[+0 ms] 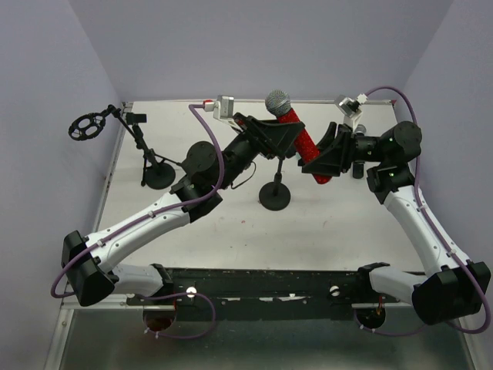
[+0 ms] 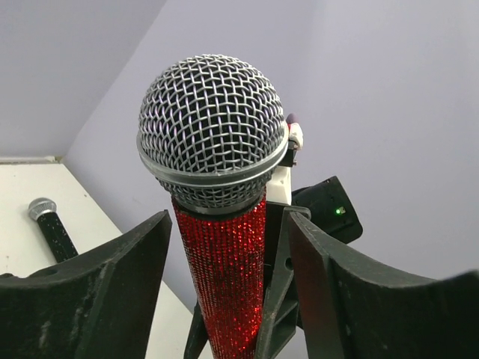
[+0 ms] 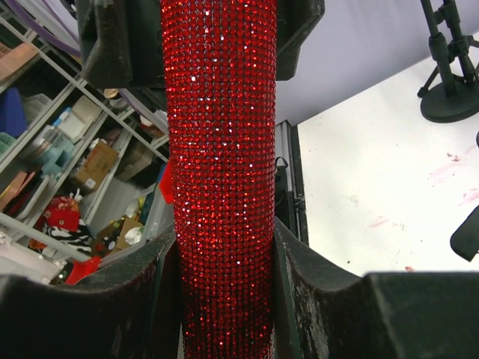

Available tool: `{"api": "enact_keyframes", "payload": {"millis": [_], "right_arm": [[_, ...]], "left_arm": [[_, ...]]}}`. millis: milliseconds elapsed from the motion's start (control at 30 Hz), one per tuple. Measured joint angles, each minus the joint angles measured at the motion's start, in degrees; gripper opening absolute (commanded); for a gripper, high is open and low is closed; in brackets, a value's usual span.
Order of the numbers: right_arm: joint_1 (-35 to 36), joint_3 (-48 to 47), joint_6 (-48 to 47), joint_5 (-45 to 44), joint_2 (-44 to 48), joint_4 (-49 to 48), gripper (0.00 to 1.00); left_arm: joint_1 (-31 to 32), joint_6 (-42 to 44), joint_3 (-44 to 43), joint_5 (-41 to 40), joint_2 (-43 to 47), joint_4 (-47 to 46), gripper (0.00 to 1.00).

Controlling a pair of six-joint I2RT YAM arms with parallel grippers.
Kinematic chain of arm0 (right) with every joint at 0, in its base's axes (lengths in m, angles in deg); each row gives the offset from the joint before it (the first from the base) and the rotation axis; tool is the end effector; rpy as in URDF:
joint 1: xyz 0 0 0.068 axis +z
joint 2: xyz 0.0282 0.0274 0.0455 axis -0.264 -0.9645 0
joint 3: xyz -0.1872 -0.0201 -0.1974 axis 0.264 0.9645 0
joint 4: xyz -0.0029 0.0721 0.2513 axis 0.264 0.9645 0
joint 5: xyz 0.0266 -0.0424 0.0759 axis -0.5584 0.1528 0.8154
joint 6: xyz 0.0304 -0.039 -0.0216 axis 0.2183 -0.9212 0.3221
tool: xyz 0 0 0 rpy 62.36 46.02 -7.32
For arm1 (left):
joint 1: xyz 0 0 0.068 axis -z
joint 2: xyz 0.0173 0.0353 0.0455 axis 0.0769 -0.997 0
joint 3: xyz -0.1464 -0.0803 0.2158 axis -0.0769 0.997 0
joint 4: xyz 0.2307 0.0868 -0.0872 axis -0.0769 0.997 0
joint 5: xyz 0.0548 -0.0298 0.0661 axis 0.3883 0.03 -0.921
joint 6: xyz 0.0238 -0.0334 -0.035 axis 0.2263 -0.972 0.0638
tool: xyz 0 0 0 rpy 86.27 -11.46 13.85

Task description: Attach the microphones to the stand

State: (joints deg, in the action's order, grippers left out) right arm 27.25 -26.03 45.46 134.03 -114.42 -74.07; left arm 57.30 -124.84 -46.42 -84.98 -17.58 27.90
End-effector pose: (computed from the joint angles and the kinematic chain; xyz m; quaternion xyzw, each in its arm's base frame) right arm 0.2269 0.0835 0.4129 -0.3178 0.6009 0.6517 0.3364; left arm 0.1769 -0.2293 0.4473 0.0006 0.5462 -0.6226 0.5604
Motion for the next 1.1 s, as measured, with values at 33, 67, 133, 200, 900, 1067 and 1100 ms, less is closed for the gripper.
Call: {"api": "enact_keyframes", "payload": {"millis": [33, 67, 133, 200, 900, 1067, 1100], "right_arm": [[0.0, 0.2, 0.3, 0.1, 0.0, -0.6, 0.09], [0.1, 0.3, 0.6, 0.1, 0.0, -1.0, 0.09], [0.1, 0.7, 1.0, 0.2, 0.0, -1.8, 0.09], [0.1, 1.0, 1.2, 0.3, 0.0, -2.2, 0.09], [0.9, -9.6, -32.0, -0.2, -0.9, 30.2, 0.98], [0.9, -18.8, -60.3, -7.0, -1.9, 52.9, 1.00], [0.9, -18.8, -64.5, -8.2, -1.9, 55.3, 1.00]], "left_arm": [[0.0, -0.2, -0.1, 0.0, -0.2, 0.1, 0.65], [0.0, -0.4, -0.3, 0.0, -0.3, 0.2, 0.63], [-0.1, -0.6, -0.5, 0.0, -0.6, 0.4, 0.60], [-0.3, -0.8, -0.6, 0.0, -0.8, 0.5, 0.52], [-9.0, -2.0, 4.5, 14.5, 3.5, -0.9, 0.00], [-14.5, 1.9, 5.4, 23.7, 11.8, 5.4, 0.00], [-15.7, 3.8, 5.4, 25.9, 14.2, 7.7, 0.00]]}}
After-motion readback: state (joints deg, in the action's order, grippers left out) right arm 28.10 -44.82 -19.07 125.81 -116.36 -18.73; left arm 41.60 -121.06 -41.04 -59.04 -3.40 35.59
